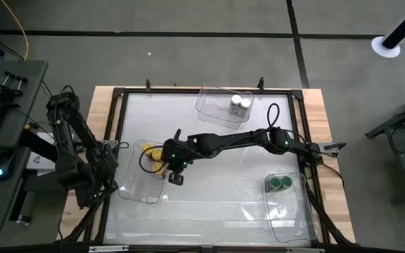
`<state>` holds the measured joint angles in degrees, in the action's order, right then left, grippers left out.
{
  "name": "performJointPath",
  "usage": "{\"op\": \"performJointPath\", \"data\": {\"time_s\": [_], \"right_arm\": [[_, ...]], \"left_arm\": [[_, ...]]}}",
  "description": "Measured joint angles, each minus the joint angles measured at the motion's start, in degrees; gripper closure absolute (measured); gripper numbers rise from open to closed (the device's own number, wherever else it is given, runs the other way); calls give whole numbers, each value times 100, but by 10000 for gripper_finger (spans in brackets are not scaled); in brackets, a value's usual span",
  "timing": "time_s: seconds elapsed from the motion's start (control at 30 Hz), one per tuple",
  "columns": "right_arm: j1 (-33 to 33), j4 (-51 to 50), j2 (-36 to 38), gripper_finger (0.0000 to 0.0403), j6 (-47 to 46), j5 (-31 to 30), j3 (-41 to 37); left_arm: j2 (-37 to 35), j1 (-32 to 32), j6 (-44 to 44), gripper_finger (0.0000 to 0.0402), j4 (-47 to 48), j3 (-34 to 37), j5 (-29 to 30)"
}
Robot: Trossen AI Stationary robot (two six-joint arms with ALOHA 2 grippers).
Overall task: Sort spices by type
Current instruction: Put the yellow seasoning bottle into the left transparent bin
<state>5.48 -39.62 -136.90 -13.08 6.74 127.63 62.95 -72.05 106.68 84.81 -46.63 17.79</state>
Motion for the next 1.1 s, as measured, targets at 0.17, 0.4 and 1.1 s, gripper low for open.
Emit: {"op": "performJointPath", "data": {"time_s": [0.17,0.4,1.1], "right_arm": [[0,0,1,403,2,85,0],[7,-147,9,403,84,85,0],[4,-901,315,403,715,114,9]], "left_arm": [[-18,133,-110,401,-911,357,-407],[174,322,-147,401,-1661,621,-160],[681,1863,-2065,401,-3025,621,741]]}}
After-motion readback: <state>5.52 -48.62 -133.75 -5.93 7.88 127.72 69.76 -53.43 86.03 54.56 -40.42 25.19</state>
